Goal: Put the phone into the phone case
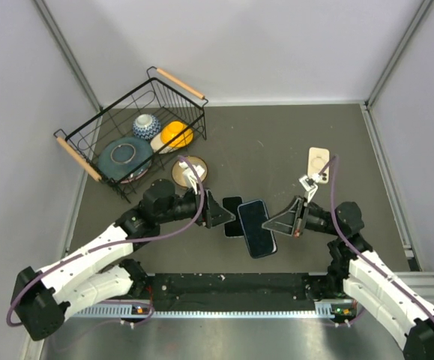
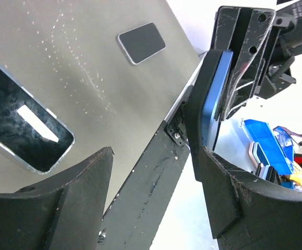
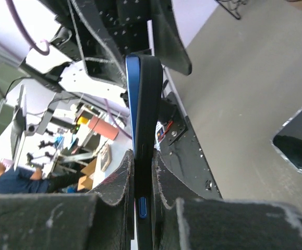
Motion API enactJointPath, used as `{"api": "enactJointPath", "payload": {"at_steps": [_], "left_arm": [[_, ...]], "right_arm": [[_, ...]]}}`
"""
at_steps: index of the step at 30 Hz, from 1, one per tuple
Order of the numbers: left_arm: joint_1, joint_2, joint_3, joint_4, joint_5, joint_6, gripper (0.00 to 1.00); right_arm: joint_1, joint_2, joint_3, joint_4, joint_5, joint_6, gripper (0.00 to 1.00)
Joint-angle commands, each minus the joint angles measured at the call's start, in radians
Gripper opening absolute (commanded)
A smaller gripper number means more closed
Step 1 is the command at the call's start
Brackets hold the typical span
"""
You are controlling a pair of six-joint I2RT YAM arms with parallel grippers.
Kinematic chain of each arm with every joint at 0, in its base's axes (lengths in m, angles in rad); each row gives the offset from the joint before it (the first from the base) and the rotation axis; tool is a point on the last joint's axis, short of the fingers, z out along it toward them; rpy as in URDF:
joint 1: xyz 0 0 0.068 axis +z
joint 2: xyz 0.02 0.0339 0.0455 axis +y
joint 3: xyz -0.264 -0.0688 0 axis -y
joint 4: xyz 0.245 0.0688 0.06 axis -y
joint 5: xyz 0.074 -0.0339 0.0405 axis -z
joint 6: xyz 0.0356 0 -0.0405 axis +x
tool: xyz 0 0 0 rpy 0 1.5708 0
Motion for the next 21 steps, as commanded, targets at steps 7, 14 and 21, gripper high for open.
{"api": "enactJointPath", "payload": {"at_steps": [7,14,21], "left_arm": [[0.049,-0.005,-0.092,0.430,0.221,-0.172,0.72],[0.054,0.074,-0.147,0.564,0.328,-0.254,0.56],[0.052,0.105,-0.153,0.605,0.383,-0.275,0.50]], "right_arm": [[0.155,0.076,0.050,0.200,-0.024,0.047,0.00],[0.195,0.123,0.030,0.253,0.021,0.048,0.00],[0.196,0.105,0.035,0.234,0.024,0.034,0.00]]}}
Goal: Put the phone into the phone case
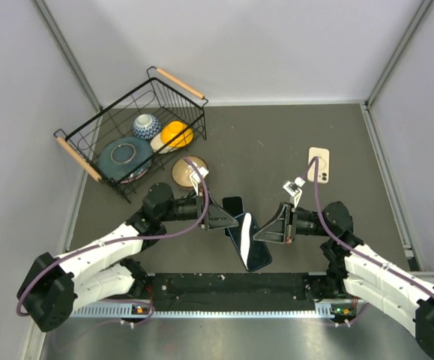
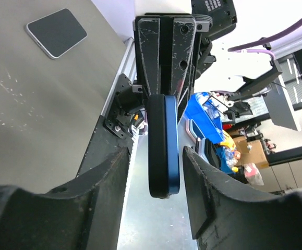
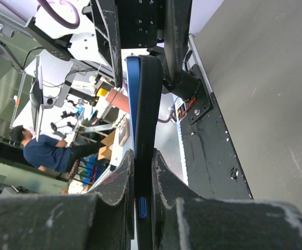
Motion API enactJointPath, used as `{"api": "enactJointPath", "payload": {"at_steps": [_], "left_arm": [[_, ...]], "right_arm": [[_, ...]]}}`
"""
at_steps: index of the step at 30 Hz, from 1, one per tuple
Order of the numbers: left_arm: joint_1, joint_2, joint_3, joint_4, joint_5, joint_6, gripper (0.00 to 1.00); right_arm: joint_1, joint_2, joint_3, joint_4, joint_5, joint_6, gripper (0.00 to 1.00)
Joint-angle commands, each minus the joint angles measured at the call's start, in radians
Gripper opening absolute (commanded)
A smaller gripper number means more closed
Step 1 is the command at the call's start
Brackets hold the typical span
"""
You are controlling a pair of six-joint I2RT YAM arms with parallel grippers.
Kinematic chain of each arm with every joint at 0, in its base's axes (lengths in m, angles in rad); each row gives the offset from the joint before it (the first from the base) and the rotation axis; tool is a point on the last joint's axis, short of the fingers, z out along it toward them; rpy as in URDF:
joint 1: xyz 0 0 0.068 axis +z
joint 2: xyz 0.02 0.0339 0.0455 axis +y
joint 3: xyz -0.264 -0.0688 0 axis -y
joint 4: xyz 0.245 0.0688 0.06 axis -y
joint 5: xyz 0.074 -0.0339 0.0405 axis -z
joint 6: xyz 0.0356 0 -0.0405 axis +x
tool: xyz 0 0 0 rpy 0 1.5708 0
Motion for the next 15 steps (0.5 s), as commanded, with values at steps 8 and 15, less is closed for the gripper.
{"api": "enactJointPath", "payload": {"at_steps": [8,15], "left_arm": [[0.003,0.093,0.026,0.118,0.156,-0.001,0.00],[0.003,0.167,0.097,-0.034,0.205,0.119,0.00]], "right_arm": [[0.009,-0.002,0.043,0.061,0.039,-0.027,0.19],[0.009,0.062,0.156,-0.028,0.066,-0.085,0.49]]}}
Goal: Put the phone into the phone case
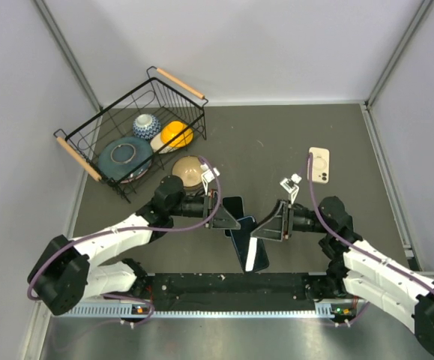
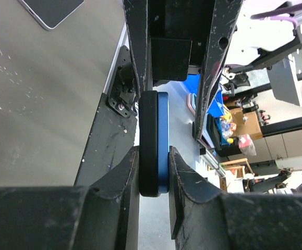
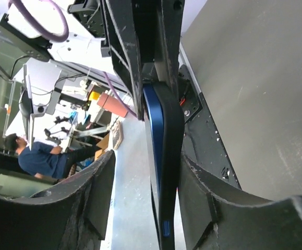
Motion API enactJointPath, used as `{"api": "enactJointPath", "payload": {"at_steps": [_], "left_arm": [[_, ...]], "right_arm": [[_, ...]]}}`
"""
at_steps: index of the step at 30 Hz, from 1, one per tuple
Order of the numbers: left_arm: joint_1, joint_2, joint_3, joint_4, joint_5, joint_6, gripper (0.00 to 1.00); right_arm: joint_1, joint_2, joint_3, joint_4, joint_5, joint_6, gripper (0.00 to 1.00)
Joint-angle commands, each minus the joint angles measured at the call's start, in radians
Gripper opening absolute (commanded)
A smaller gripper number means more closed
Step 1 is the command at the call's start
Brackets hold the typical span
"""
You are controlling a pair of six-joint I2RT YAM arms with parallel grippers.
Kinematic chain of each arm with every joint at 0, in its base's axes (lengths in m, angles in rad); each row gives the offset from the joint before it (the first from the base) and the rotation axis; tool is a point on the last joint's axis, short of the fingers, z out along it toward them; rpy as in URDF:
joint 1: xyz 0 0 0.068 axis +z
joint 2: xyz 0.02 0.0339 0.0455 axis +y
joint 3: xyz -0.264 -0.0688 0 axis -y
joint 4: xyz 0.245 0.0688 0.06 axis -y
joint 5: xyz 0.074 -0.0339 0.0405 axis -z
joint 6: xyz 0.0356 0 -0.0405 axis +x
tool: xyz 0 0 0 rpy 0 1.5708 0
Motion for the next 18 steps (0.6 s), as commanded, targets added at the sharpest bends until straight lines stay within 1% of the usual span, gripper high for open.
{"api": "enactJointPath", "payload": {"at_steps": [1,2,3,4,5,6,7,8,9,10,11,14,18], "left_arm": [[-0.005,0.018,0.054,-0.037,0.069,0.071,0.00],[-0.006,0.016,0.054,-0.037,0.069,0.071,0.00],[-0.005,0.013,0.056,-0.037,0.068,0.071,0.00],[-0.005,0.013,0.060,-0.037,0.066,0.069,0.00],[-0.005,0.009,0.063,-0.037,0.067,0.063,0.02],[-0.003,0.006,0.065,-0.040,0.067,0.055,0.09],[-0.003,0.002,0.067,-0.035,0.067,0.042,0.29],[-0.002,-0.013,0.061,-0.008,0.071,-0.007,0.38],[-0.002,-0.027,0.047,0.038,0.075,-0.049,0.44],[-0.002,-0.053,0.006,0.105,0.060,-0.095,0.52],[-0.002,-0.066,-0.011,0.188,0.043,-0.169,0.57],[-0.002,-0.109,-0.044,0.232,-0.023,-0.234,0.57],[-0.002,-0.148,-0.056,0.232,-0.081,-0.250,0.54]], "right_arm": [[0.004,0.051,0.131,0.064,0.037,-0.038,0.47],[0.005,0.062,0.137,0.075,0.037,-0.031,0.40],[0.005,0.086,0.144,0.083,0.037,-0.026,0.28],[0.005,0.092,0.148,0.088,0.040,-0.025,0.10],[0.005,0.098,0.150,0.104,0.038,-0.022,0.05],[0.005,0.106,0.145,0.120,0.037,-0.017,0.01],[0.005,0.105,0.142,0.131,0.037,-0.011,0.00],[0.004,0.100,0.136,0.155,0.040,-0.008,0.00],[0.004,0.092,0.119,0.172,0.043,-0.003,0.00],[0.004,0.073,0.108,0.193,0.044,0.003,0.00],[0.004,0.060,0.098,0.213,0.055,0.012,0.00],[0.004,0.017,0.087,0.221,0.061,-0.002,0.00],[0.005,0.002,0.090,0.209,0.064,-0.009,0.00]]}}
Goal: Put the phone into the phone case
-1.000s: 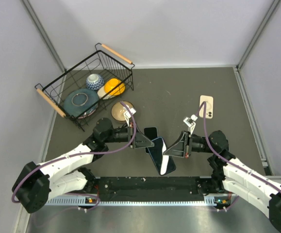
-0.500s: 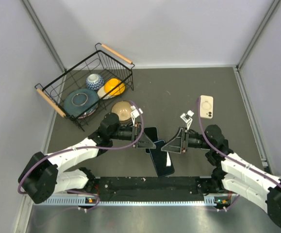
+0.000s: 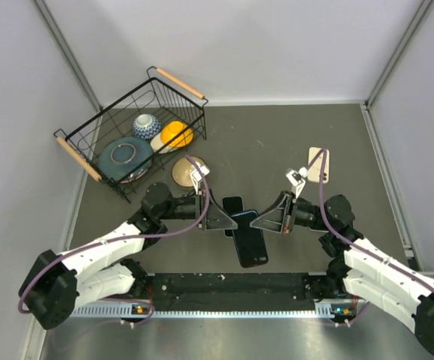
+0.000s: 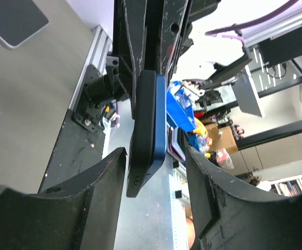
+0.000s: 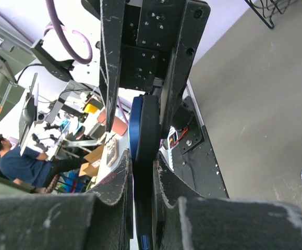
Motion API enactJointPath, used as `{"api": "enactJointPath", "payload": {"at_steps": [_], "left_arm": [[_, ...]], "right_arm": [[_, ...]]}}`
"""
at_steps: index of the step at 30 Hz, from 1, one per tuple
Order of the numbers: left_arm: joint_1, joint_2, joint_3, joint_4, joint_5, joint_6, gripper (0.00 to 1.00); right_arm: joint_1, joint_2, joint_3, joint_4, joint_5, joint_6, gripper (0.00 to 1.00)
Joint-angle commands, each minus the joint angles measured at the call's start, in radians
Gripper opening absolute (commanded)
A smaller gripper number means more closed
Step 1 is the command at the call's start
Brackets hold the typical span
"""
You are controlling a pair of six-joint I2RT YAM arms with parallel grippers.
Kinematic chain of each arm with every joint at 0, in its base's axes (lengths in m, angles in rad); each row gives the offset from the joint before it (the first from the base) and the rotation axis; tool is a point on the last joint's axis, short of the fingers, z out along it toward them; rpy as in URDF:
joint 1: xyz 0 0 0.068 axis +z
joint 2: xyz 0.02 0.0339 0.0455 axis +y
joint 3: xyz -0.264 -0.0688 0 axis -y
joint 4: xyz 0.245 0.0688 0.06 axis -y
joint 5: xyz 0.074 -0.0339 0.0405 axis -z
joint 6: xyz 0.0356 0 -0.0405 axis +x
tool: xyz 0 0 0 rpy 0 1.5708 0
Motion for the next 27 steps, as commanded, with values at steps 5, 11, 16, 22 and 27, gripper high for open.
{"api": "enactJointPath", "payload": {"at_steps": [5,11,16,22,27], "left_arm": [[-0.002,-0.062,-0.008,0.094,-0.121,-0.047,0.43],[-0.005,-0.023,0.075,-0.128,-0.093,0.131,0.00],[-0.011,-0.048,0.132,-0.341,-0.171,0.294,0.00],[-0.011,-0.056,0.163,-0.385,-0.153,0.329,0.32],[-0.011,-0.112,0.094,-0.302,-0.152,0.319,0.51]], "right_arm": [[0.003,-0.027,0.015,0.145,-0.002,0.035,0.00],[0.003,-0.026,0.014,0.110,0.019,0.023,0.10],[0.005,-0.016,0.024,0.082,0.057,0.008,0.31],[0.003,-0.013,0.050,0.073,0.111,0.019,0.00],[0.003,-0.013,0.072,0.076,0.151,0.046,0.00]]}}
